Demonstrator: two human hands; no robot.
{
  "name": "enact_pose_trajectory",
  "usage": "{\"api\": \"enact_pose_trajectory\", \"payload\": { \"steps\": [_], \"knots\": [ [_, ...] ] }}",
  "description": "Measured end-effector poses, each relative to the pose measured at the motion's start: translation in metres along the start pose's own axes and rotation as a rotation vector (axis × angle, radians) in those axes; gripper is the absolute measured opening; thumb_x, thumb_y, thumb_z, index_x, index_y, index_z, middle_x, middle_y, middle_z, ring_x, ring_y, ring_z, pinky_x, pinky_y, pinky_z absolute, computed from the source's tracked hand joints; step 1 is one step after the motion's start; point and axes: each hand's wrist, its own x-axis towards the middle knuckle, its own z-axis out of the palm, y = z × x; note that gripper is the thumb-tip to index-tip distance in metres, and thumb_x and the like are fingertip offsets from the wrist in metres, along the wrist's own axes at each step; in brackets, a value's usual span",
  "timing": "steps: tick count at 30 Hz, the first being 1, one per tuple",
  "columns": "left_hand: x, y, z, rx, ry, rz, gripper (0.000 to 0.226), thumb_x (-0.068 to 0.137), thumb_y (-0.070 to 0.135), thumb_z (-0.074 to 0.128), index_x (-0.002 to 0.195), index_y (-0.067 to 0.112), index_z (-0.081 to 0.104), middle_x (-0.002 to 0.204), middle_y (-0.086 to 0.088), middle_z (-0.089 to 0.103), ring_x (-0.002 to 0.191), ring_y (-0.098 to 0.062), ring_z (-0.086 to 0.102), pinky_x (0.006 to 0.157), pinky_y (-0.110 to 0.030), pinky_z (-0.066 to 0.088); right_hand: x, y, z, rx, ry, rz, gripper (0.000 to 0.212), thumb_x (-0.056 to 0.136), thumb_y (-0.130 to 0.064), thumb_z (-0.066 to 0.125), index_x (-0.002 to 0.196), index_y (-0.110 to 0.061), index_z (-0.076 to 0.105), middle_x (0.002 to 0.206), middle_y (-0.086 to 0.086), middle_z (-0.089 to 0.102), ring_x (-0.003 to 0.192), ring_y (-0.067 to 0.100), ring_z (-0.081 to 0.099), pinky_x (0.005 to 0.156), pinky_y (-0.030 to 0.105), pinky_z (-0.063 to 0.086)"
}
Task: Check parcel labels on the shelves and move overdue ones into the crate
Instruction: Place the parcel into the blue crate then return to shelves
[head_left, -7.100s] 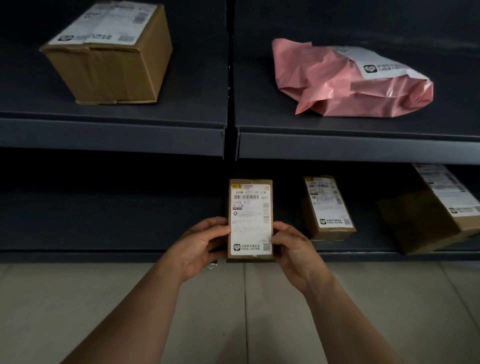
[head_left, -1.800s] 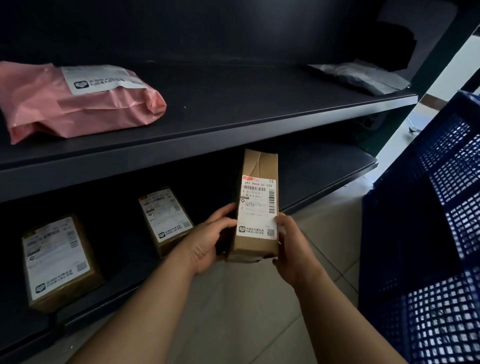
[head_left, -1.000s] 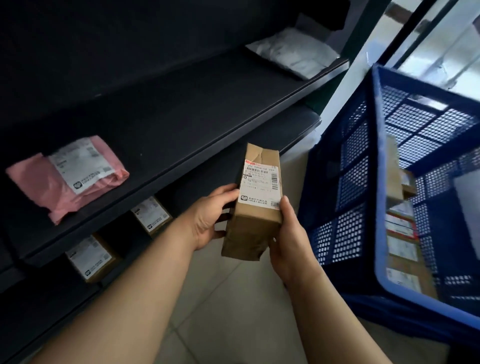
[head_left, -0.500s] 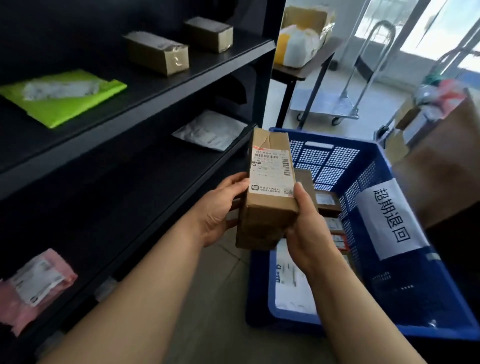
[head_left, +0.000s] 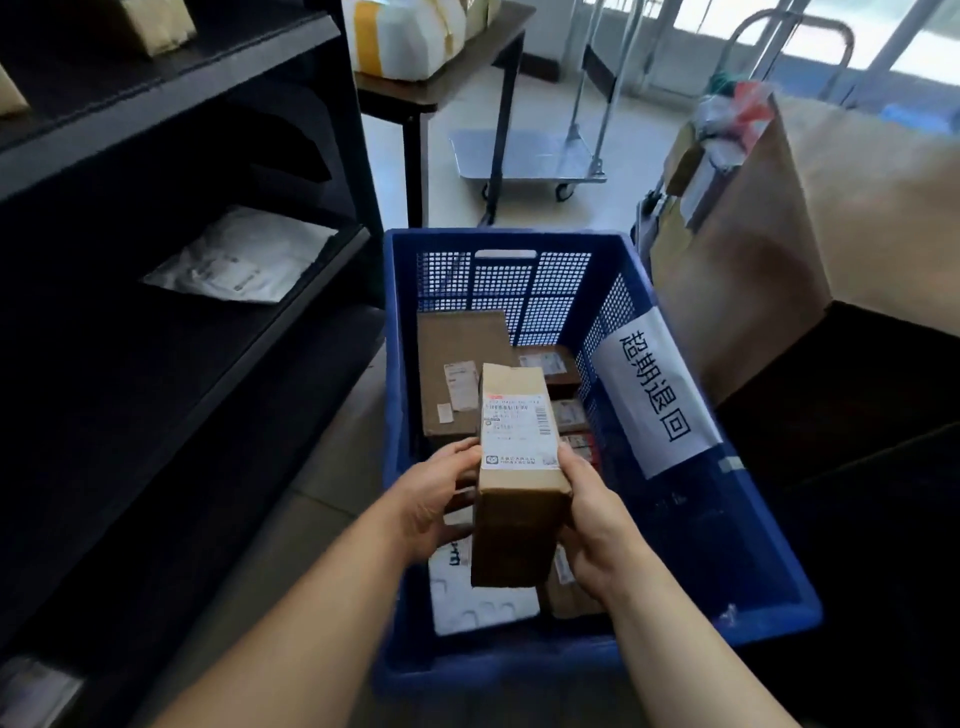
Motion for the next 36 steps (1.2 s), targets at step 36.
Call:
{"api": "enact_pose_trajectory", "payload": {
  "steps": [36],
  "knots": [
    [0.450,0.269,-0.101,0.669,-0.157,-0.229,0.043,0.098,0.006,0.042,0.135,0.027,0.049,0.105,-0.003,0.067,0.084,-0.016,0.064,0.055,-0.031,0.055,0.447,-0.060,0.127,0.455,0.274,0.241,0.045,0.088,0.004,0.053,0.126,-0.019,0.053,0.097,0.001,0.072,0.087,0.013,0.064,0.077,0.034,0.039]
  ]
}}
